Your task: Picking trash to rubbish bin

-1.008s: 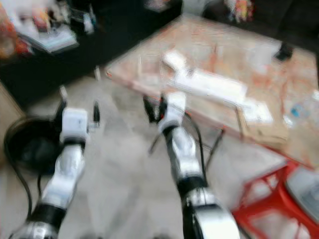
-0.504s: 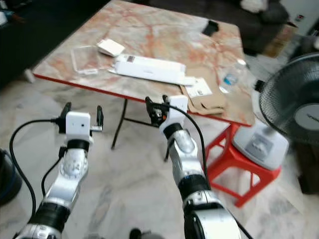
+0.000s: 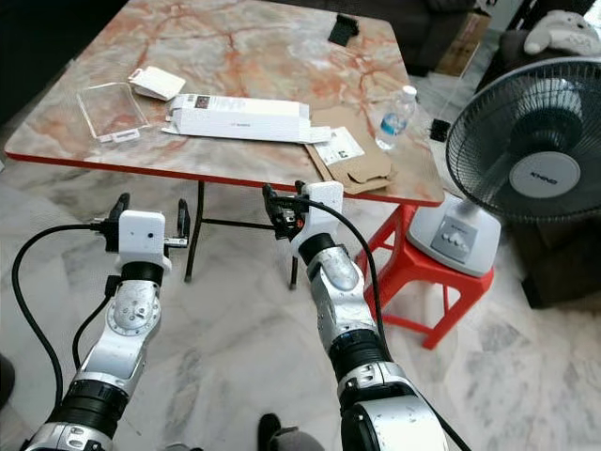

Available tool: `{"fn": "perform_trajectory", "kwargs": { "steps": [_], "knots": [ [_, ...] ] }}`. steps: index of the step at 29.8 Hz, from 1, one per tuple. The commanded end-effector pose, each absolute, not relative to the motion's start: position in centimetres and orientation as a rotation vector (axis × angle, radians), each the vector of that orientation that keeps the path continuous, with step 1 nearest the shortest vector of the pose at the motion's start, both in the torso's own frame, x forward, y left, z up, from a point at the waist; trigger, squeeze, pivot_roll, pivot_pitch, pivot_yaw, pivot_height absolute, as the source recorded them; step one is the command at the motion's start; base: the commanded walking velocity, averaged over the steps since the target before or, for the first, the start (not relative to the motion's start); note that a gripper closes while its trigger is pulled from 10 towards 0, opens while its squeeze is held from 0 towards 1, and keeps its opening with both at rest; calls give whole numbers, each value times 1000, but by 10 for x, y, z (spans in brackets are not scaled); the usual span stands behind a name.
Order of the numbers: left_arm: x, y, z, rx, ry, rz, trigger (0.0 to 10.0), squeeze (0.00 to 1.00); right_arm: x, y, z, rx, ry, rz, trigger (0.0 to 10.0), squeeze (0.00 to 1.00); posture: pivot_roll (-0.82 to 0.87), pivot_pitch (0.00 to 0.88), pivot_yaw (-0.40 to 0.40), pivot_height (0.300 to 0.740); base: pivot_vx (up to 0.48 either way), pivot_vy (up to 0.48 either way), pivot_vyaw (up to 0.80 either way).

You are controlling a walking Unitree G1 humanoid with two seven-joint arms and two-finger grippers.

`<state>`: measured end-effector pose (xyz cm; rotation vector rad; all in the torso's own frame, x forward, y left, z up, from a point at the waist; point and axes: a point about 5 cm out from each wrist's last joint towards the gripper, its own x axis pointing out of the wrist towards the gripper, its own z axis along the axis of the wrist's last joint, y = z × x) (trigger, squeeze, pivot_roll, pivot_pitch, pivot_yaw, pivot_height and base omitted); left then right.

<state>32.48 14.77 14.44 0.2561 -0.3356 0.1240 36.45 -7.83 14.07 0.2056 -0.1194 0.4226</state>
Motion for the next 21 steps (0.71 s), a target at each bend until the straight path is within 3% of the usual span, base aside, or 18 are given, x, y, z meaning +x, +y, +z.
{"fn": "perform_trajectory", "kwargs": {
  "steps": [1, 15, 18, 21],
  "knots": [
    [324, 146, 147, 253, -345, 116, 10000, 0, 365, -78, 146, 213, -145, 421, 10000, 0, 63, 156, -134, 740, 0, 0, 0],
    [326, 146, 150, 256, -333, 120, 10000, 0, 364, -76, 145, 223, -128, 426, 10000, 0, 63, 158, -131, 740, 0, 0, 0],
    [327, 148, 149, 257, -328, 129, 10000, 0, 364, -76, 145, 238, -138, 419, 10000, 0, 64, 156, -129, 740, 0, 0, -710],
    [327, 150, 152, 258, -338, 136, 10000, 0, 364, -76, 146, 230, -149, 421, 10000, 0, 65, 151, -128, 740, 0, 0, 0]
  ]
}}
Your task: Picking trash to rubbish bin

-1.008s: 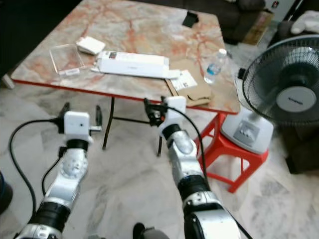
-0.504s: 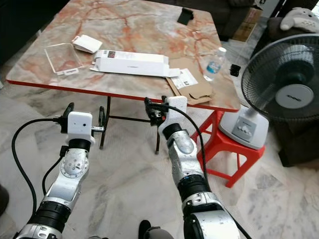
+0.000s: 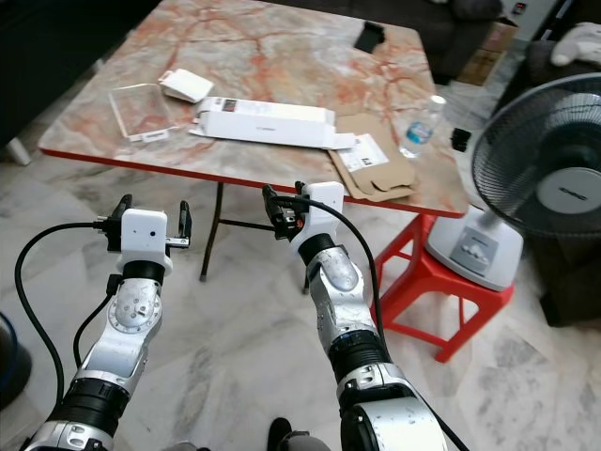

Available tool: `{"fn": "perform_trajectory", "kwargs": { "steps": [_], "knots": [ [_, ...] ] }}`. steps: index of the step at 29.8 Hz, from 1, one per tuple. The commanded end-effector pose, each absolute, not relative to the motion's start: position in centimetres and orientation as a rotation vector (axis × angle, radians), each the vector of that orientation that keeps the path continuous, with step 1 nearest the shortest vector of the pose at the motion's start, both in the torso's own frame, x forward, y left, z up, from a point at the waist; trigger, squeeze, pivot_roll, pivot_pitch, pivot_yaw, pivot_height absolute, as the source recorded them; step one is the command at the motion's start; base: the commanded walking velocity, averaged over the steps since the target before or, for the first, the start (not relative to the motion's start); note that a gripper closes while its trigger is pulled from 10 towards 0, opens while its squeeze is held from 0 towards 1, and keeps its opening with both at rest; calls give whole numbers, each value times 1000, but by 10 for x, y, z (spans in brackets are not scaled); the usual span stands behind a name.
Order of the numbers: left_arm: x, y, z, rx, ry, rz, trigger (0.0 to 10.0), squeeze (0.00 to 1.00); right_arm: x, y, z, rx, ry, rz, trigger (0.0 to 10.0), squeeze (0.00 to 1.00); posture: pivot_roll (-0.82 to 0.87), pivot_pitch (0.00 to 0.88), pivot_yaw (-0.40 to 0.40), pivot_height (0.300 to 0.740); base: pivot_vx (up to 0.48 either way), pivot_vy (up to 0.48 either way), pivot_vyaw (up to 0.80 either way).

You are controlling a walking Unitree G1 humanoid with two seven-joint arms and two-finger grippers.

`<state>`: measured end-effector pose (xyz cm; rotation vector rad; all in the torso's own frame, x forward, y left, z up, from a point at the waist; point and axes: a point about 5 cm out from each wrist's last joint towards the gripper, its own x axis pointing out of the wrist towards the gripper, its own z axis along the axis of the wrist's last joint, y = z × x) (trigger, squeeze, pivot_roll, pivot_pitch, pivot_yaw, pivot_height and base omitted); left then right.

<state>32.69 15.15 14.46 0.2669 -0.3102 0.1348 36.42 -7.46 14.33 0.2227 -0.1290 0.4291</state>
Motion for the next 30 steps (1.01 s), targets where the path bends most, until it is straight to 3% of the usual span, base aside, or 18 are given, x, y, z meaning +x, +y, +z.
{"fn": "perform_trajectory", "kwargs": {
  "steps": [1, 8, 13, 16, 30],
  "knots": [
    [327, 151, 153, 256, -338, 140, 10000, 0, 364, -75, 146, 234, -148, 422, 10000, 0, 65, 153, -126, 740, 0, 0, 0],
    [328, 151, 155, 255, -347, 142, 10000, 0, 363, -73, 146, 231, -150, 424, 10000, 0, 66, 153, -121, 740, 0, 0, 0],
    [329, 147, 154, 260, -346, 124, 10000, 0, 364, -75, 146, 231, -145, 417, 10000, 0, 68, 151, -119, 740, 246, 0, 0],
    [329, 145, 154, 257, -347, 121, 10000, 0, 364, -73, 147, 230, -148, 428, 10000, 0, 66, 149, -119, 740, 252, 0, -800],
    [329, 142, 156, 249, -354, 116, 10000, 0, 361, -71, 149, 179, -177, 450, 10000, 0, 65, 149, -125, 740, 254, 0, 0]
  ]
}}
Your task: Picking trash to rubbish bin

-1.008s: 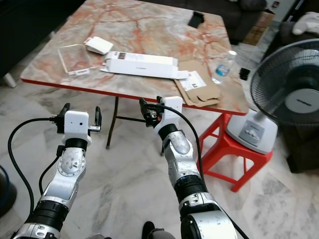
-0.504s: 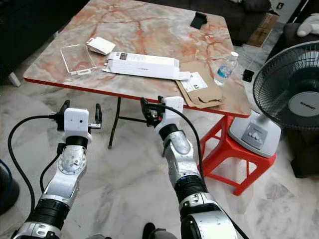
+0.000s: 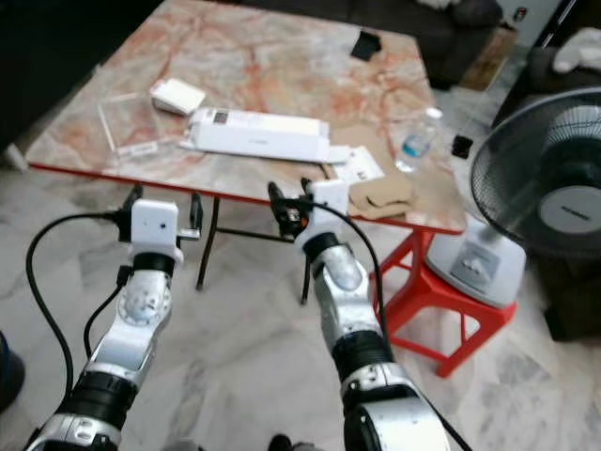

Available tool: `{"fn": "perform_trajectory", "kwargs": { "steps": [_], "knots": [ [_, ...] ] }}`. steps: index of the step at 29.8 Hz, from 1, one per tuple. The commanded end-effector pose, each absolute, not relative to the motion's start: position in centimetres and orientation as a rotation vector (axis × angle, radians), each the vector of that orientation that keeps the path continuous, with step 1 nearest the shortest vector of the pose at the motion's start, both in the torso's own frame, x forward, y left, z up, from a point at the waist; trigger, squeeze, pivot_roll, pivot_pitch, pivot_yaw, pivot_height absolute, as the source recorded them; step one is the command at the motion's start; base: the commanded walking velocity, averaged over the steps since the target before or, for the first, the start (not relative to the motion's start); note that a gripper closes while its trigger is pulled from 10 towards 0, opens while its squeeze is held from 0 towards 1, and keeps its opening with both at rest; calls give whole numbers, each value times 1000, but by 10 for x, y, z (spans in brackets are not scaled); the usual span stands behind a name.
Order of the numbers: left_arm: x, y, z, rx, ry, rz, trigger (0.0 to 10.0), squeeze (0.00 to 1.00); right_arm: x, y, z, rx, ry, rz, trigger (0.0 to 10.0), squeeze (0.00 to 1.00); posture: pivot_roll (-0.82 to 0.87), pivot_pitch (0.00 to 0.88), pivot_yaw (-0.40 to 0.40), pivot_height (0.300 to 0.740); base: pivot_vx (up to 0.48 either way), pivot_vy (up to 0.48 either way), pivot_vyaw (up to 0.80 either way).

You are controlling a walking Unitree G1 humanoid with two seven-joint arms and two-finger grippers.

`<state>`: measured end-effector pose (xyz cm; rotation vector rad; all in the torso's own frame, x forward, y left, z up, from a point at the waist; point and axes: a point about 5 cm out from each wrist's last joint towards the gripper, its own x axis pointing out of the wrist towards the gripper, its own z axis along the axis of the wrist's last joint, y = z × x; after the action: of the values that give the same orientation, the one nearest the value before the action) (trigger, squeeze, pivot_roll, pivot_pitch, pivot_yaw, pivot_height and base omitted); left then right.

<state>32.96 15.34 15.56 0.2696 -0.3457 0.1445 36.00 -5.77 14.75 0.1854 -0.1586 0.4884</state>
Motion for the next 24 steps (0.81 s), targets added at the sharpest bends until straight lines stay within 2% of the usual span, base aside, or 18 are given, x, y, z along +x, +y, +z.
{"fn": "perform_trajectory", "kwargs": {
  "steps": [1, 24],
  "knots": [
    [329, 142, 156, 249, -354, 117, 10000, 0, 361, -71, 149, 176, -177, 451, 10000, 0, 65, 150, -126, 740, 255, 0, 0],
    [331, 142, 160, 242, -369, 119, 10000, 0, 361, -70, 151, 168, -192, 462, 10000, 0, 63, 137, -127, 740, 256, 0, 0]
  ]
}}
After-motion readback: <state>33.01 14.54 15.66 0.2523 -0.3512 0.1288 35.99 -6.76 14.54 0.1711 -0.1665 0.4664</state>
